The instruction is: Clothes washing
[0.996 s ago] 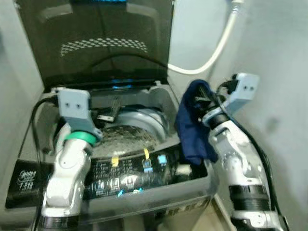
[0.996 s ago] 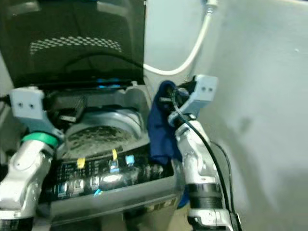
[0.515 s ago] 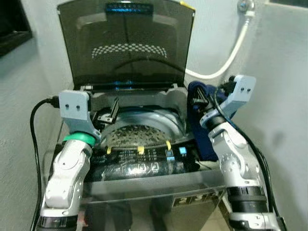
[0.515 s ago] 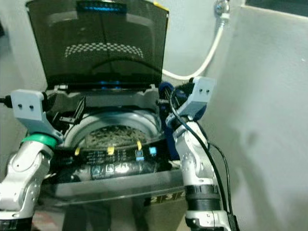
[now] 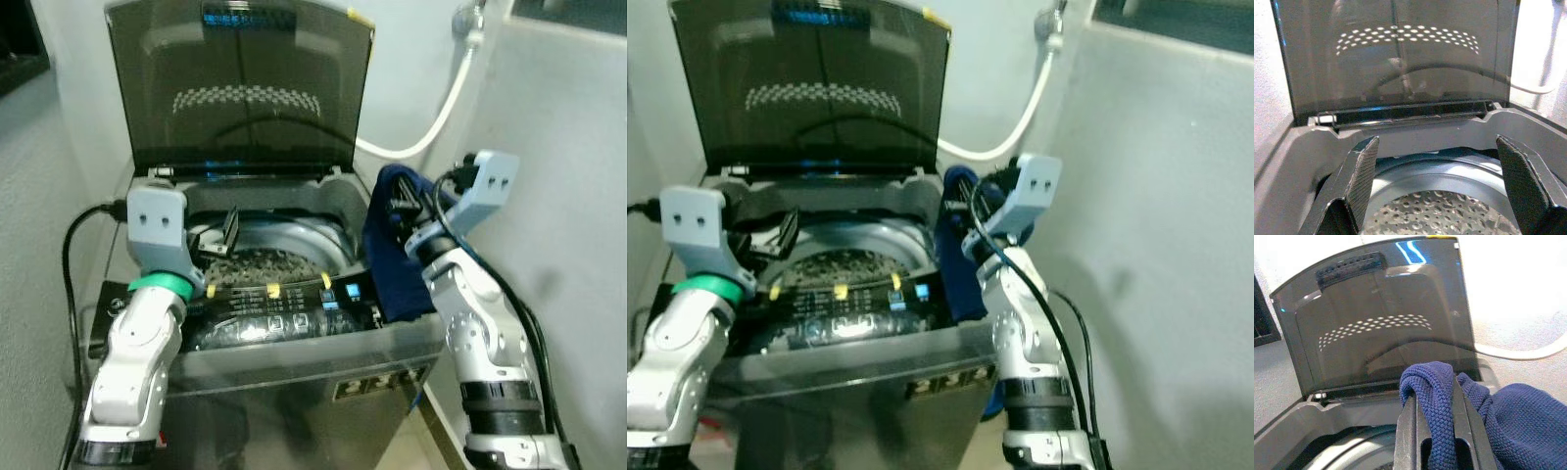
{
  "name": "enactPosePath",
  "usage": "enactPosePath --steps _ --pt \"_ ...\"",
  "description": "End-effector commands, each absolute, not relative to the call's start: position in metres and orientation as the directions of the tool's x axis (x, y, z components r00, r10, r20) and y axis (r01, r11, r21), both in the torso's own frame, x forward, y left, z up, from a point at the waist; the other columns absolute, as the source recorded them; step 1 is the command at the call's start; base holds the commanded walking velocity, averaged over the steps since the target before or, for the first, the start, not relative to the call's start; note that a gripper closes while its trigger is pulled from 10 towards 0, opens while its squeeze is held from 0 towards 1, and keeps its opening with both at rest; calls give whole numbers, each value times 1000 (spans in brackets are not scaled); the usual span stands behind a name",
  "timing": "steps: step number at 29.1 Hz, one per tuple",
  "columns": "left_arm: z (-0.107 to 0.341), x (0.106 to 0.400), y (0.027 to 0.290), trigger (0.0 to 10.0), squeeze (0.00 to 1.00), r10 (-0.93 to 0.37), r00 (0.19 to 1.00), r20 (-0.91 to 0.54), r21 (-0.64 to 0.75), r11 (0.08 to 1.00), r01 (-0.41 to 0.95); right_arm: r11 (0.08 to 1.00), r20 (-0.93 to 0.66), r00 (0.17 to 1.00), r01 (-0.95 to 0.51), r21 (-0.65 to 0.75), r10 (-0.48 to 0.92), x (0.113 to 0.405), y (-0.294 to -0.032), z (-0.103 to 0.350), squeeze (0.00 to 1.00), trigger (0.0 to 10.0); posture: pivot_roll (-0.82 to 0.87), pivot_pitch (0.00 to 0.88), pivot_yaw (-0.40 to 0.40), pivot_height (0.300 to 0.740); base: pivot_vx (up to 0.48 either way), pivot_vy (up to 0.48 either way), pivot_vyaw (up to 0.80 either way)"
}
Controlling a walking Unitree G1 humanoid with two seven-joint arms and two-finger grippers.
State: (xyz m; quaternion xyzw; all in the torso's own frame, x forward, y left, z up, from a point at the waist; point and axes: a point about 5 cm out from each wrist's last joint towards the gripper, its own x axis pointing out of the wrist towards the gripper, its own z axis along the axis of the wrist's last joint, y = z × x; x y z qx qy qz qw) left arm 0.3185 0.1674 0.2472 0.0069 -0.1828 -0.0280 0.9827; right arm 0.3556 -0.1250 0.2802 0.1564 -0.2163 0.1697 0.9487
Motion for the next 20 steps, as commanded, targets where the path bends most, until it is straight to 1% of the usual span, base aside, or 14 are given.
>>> enactPosePath --steps 1,20 --pt "240 320 165 10000 0 -55 945 323 -9 998 61 898 470 849 -380 223 242 355 -131 281 0 10000 -19 0 17 740 0 0 0" --pt "238 315 165 10000 0 -45 943 329 -27 998 58 887 459 845 -407 219 275 355 -125 279 0 10000 -21 0 6 740 0 0 0"
